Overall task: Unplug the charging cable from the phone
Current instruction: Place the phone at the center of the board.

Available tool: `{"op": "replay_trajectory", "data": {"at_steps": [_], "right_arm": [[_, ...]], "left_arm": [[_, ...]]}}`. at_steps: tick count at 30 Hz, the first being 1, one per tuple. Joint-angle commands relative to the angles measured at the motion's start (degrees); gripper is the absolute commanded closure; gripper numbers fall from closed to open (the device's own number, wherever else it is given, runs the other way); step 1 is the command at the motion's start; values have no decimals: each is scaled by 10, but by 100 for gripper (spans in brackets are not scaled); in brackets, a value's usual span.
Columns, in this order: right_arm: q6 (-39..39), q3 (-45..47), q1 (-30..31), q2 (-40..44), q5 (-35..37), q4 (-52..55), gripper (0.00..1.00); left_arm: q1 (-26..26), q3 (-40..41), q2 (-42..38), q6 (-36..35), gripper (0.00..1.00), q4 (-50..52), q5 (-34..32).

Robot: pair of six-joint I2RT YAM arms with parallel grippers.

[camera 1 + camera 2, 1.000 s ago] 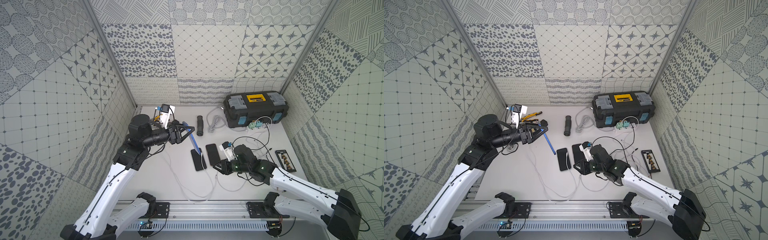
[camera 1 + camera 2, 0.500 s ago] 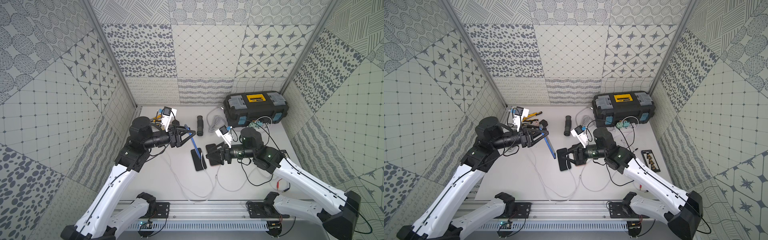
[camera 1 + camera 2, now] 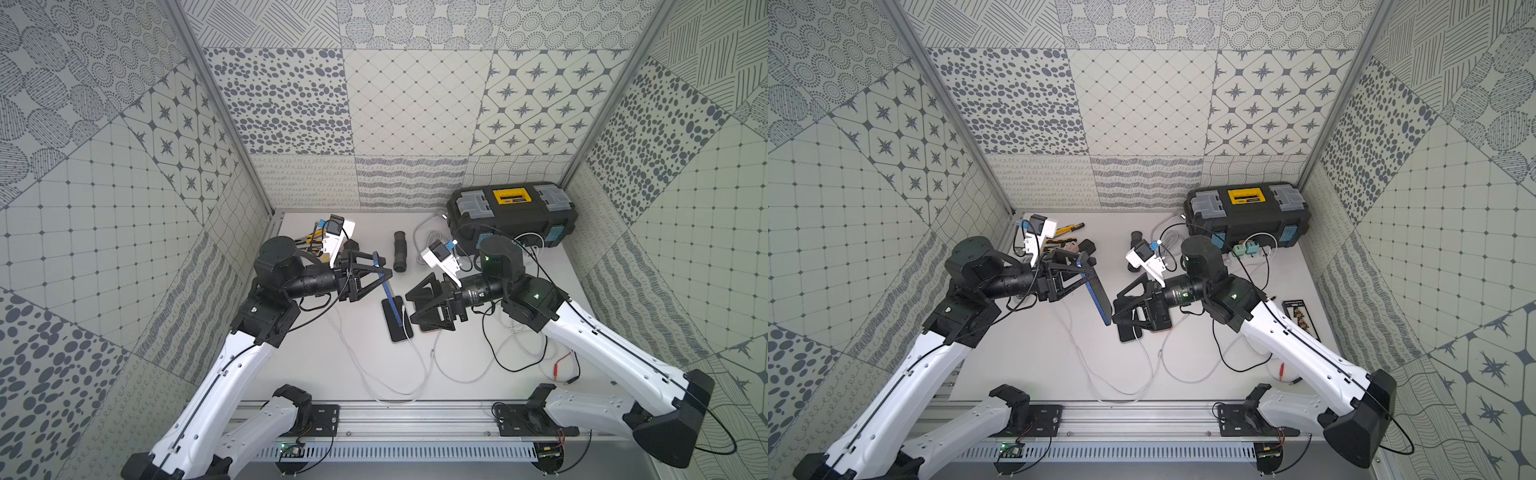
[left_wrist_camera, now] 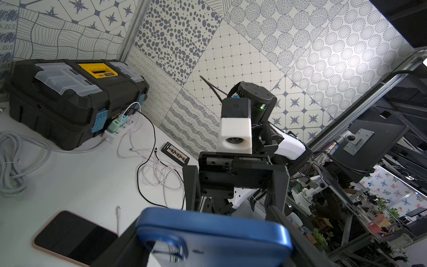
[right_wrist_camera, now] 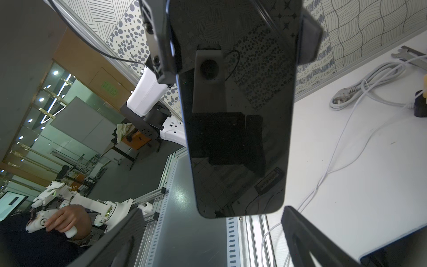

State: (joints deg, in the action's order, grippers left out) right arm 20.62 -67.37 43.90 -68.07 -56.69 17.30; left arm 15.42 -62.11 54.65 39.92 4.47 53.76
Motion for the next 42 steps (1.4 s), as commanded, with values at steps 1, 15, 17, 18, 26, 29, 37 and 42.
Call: {"op": "replay_trajectory", "data": {"at_steps": [1,15,17,18,26,29,37,42], "right_arm": [[-25,-22,0,-12,-9,-10,3],[-67,-68,28,-78,5,-9,3],[-71,-73,33,-82,3,-9,3],[-73,-75,35,-86,3,-9,3],[-81,-83,47,-101,3,-10,11],[-80,-84,49,-103,3,-10,17],[-78,-84,48,-104,-3,-10,28],[-79,-82,48,-107,-6,-11,38]], "left_arm": [[-6,1,1,23,100,-91,47],[-6,4,-7,24,100,-84,46],[-6,4,-5,23,100,-83,44],[-6,4,-6,23,100,-83,44],[-6,10,-8,25,100,-83,43],[-6,11,-9,22,100,-79,43],[-6,11,-10,15,100,-71,39],[-6,11,-11,8,96,-65,37]]}}
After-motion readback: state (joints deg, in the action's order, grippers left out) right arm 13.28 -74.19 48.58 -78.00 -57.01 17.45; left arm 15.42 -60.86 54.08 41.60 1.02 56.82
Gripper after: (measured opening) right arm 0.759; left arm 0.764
